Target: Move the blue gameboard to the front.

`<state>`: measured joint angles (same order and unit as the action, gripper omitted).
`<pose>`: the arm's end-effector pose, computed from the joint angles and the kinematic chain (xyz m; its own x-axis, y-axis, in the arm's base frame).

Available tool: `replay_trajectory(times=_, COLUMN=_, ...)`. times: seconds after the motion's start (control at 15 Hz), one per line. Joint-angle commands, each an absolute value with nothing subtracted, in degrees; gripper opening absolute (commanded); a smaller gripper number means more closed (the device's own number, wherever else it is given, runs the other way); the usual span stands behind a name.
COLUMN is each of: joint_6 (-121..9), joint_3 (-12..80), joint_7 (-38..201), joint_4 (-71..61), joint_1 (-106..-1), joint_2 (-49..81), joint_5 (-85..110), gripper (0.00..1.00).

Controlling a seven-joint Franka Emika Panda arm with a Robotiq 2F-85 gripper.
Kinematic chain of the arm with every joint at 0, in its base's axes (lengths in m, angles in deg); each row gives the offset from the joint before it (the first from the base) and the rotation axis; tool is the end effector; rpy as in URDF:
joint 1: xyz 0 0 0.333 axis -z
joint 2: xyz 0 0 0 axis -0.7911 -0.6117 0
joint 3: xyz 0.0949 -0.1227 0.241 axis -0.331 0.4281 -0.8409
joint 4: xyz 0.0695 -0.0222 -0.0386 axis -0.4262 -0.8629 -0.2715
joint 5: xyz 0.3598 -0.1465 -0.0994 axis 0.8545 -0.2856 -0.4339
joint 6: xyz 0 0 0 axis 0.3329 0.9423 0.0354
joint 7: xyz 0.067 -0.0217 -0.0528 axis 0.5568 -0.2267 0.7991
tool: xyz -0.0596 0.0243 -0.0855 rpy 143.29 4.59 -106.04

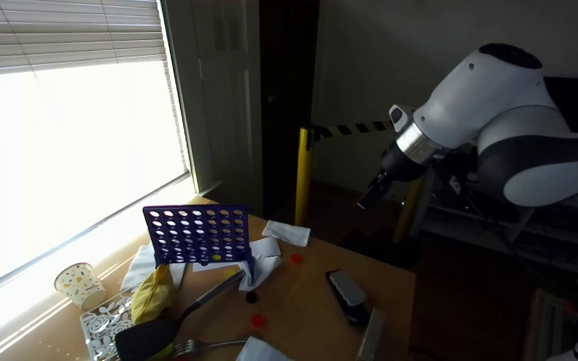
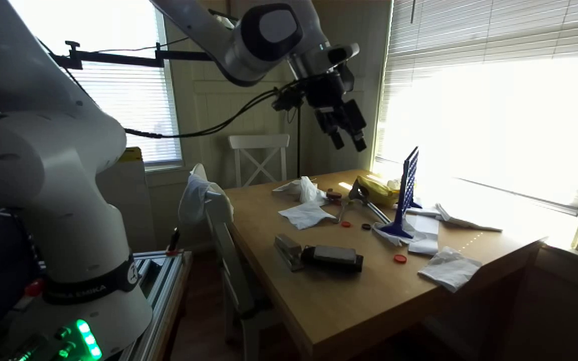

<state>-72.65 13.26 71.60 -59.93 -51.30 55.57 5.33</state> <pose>0.4437 0.1291 0.4084 0.8724 0.1835 0.4531 0.1315 -0.9808 0.1440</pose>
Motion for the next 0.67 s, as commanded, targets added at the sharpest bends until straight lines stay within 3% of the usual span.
replay_trajectory(times=0.0, joint_6=-75.77, joint_3=18.49, joint_7=83.66, joint_4=-48.25, joint_1=-55.80, joint_2=41.13, joint_5=7.66, gripper=1.00)
replay_trajectory(times=0.33, joint_6=-66.47, joint_3=19.73, joint_7=99.78, joint_4=-31.93, joint_1=-61.15, joint_2=28.67, joint_5=17.13, gripper=1.00)
replay_trajectory(times=0.6, joint_6=-58.77, joint_3=18.91, joint_7=106.92, joint_4=-19.16, joint_1=-60.97, joint_2=20.36, joint_5=14.03, gripper=1.00)
